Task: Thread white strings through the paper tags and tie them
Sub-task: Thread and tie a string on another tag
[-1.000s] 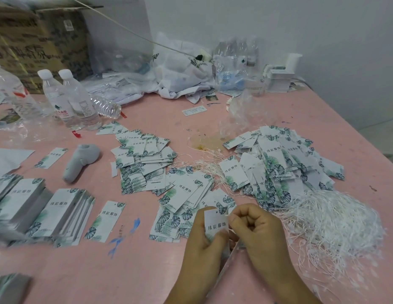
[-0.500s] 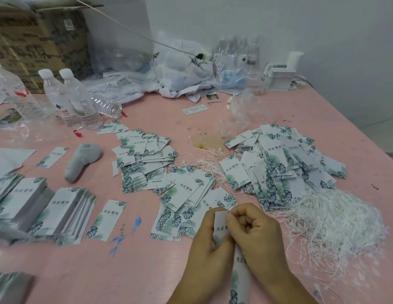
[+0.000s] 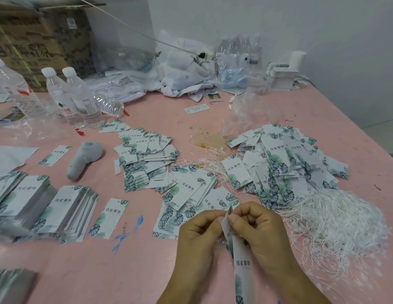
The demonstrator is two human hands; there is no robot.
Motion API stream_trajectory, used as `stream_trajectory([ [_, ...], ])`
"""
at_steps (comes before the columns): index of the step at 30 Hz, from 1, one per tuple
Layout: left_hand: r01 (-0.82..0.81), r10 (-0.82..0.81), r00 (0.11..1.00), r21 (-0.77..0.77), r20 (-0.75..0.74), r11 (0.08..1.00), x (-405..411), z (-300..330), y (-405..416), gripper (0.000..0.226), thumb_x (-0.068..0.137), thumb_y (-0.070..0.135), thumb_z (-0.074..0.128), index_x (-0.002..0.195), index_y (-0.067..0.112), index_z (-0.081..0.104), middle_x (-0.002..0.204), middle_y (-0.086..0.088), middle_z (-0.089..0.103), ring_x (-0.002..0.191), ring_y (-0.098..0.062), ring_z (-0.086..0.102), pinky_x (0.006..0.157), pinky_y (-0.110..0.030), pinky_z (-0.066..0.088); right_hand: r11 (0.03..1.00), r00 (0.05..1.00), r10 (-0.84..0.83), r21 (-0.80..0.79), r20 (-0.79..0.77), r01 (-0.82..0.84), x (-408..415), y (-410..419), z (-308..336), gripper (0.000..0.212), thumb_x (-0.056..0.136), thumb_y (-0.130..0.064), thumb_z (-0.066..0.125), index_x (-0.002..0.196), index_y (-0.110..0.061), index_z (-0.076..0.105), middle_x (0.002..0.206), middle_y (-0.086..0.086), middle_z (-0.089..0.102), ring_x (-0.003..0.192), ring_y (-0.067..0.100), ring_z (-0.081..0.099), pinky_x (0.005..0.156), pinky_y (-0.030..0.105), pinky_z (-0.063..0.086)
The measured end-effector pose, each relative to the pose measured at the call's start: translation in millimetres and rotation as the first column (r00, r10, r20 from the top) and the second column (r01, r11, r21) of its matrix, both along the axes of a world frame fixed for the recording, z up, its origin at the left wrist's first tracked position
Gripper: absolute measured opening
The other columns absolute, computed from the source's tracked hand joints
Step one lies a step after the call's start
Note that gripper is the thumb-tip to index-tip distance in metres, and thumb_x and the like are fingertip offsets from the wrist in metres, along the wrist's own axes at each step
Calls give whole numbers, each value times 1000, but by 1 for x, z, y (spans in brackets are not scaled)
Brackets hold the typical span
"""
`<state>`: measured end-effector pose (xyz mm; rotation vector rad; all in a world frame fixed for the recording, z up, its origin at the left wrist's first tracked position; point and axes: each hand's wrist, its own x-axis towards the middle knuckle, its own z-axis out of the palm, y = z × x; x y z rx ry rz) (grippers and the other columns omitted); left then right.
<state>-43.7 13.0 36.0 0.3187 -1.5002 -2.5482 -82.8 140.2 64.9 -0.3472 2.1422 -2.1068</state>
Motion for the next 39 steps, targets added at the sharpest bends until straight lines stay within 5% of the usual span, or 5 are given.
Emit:
stream_trajectory([
  [10, -89, 72, 994, -246, -80, 965, 3, -1, -2, 16, 79, 34, 71, 82, 19, 73, 71, -3, 68, 66, -15, 59, 63, -29, 50, 991, 991, 125, -46, 57, -122, -2, 3, 2, 10, 73, -24, 74, 77, -16, 71, 53, -3, 57, 46, 8, 54, 45, 18, 43],
  [20, -20, 29, 999, 410, -17, 912, -5, 14, -11, 19, 88, 14, 59, 72, 18, 70, 83, -18, 71, 55, -18, 63, 47, -23, 51, 957, 905, 251, -227, 344, -179, -30, 40, 4, 18, 68, -9, 75, 86, -9, 73, 58, 2, 49, 43, 7, 39, 35, 16, 32],
  [25, -69, 50, 997, 431, 56, 900, -5, 16, -14, 19, 83, 15, 57, 68, 20, 68, 60, -6, 57, 45, -12, 48, 39, -19, 42, 974, 870, 225, -64, 438, -220, -35, 61, 10, 18, 64, -2, 72, 81, -4, 75, 60, 10, 56, 44, 10, 48, 37, 17, 39],
  [33, -121, 119, 993, 270, 24, 955, -4, 10, -10, 10, 80, 14, 64, 77, 16, 74, 63, -5, 57, 50, -10, 48, 47, -17, 44, 960, 836, 185, 88, 517, -267, -34, 76, 14, 13, 68, -14, 72, 76, -5, 75, 54, 11, 54, 35, 9, 40, 33, 15, 33],
  [39, -80, 88, 996, 242, -22, 967, -2, 5, -9, 9, 76, 12, 76, 84, 11, 77, 69, -10, 66, 56, -12, 58, 54, -19, 51, 953, 794, 252, -282, 553, -106, -34, 69, 17, 21, 67, -18, 77, 74, 0, 68, 46, 5, 42, 32, 6, 33, 29, 12, 24],
])
